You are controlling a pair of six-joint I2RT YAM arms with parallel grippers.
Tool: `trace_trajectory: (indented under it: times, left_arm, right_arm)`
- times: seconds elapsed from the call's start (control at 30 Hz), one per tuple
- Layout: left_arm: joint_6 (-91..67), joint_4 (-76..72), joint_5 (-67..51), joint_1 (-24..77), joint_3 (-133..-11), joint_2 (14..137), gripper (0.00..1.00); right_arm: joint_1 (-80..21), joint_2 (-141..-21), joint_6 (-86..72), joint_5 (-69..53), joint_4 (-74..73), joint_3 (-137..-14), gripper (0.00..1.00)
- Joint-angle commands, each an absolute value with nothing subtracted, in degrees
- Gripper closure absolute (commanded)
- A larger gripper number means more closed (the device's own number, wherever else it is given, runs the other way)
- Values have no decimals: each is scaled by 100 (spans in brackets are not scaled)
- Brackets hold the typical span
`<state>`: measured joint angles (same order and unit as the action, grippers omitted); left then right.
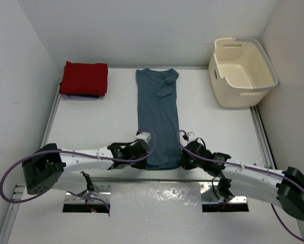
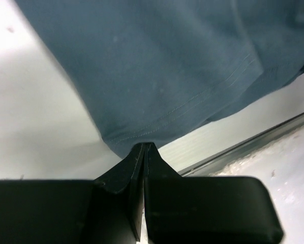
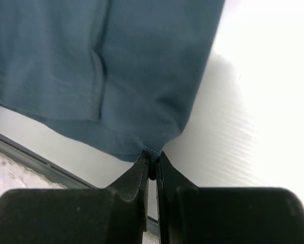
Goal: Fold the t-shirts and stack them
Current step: Grab the bottom of the folded rectangular tshirt with both arms
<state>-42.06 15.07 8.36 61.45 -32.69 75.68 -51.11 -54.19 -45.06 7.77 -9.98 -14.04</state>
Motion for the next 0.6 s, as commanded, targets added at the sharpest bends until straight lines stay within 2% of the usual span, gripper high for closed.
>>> trace_trajectory:
  times: [0.0,0.23,0.37,0.57]
  left_arm:
    - [-4192,1556,1274,6196,-3542,7225,100]
    - [-4166,1810,2170,6188,-3955,7084,100]
    - [-4114,2065,2601,5977,-4192,7119,100]
    - [-3577,1802,909,5766,-4044,7145,100]
  right_arm:
    - [-5098,-5405,-4201,1089,-896,-1810,94]
    - [-5063,-5607,-3868,1607,-861,-2328,96]
    - [-4713,-5958,-3639,1600,-827,-2794,100]
    - [-4544,-6539,-3586,730,-1011,-3121,100]
